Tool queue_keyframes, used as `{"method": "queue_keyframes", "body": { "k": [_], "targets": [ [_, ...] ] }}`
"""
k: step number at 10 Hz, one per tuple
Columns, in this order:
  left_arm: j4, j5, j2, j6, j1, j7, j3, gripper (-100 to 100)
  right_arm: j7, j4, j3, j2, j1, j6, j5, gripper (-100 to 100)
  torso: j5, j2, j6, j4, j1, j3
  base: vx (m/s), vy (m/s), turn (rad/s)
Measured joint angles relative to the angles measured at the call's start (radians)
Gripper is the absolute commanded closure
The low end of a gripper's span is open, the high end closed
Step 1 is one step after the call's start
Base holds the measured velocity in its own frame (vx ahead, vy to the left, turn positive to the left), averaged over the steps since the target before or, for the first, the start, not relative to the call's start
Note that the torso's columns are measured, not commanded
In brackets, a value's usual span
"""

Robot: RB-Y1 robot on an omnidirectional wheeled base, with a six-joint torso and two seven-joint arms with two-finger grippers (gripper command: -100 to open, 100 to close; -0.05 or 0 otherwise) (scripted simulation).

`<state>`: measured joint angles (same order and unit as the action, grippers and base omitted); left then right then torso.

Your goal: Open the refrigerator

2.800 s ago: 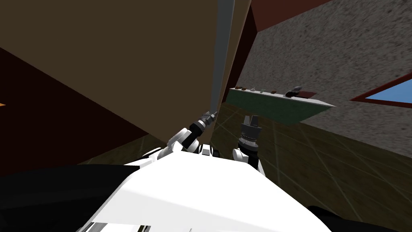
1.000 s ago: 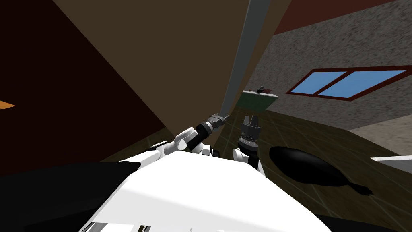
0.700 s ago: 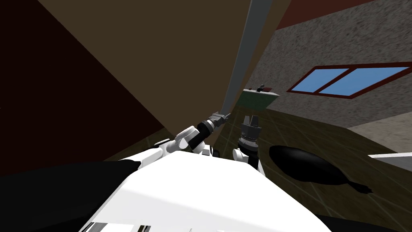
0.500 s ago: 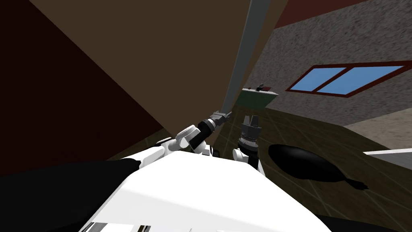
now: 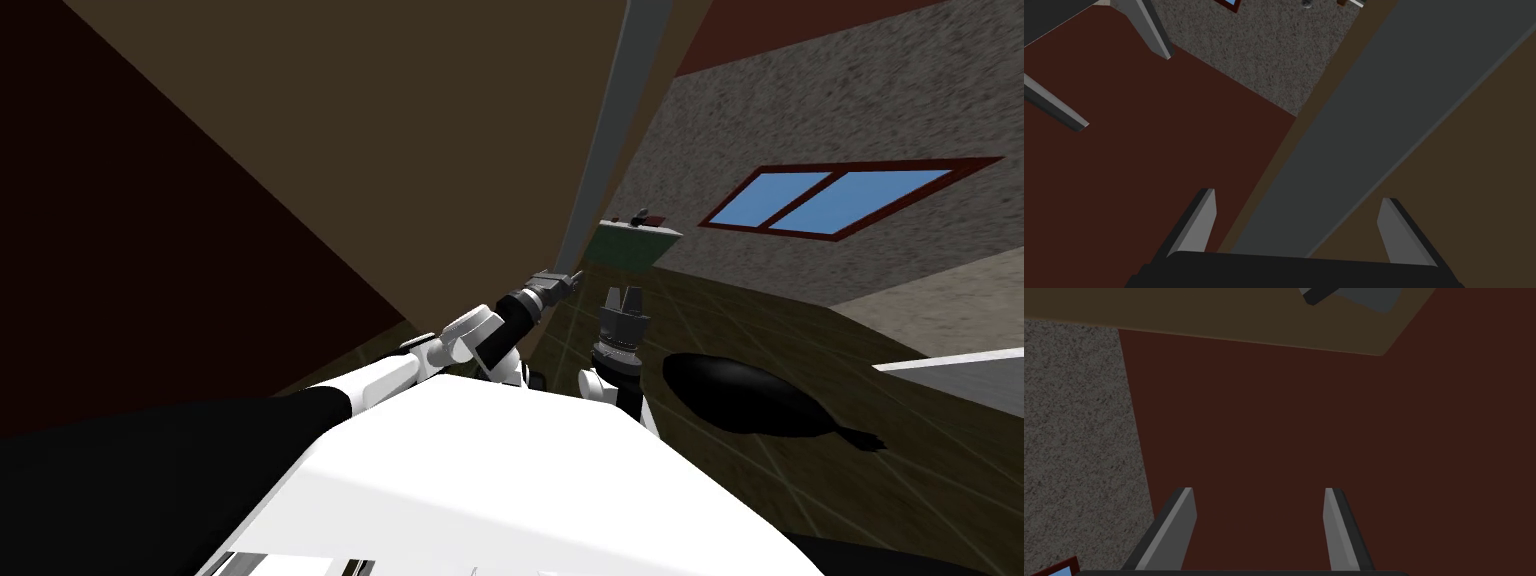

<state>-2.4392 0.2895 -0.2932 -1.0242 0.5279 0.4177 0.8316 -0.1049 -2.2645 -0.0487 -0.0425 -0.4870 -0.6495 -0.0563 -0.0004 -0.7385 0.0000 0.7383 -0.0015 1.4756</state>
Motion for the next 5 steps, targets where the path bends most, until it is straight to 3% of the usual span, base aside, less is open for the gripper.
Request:
{"method": "queue_keyframes", "body": {
  "k": [5],
  "targets": [
    [0.0,0.0,0.0,0.001,0.0,0.0,0.0,0,0.0,0.0,0.0,0.0,0.0,0.0,0.0,0,0.0,0.001,0.0,0.0,0.002,0.0,0.0,0.0,0.0]
  ]
}}
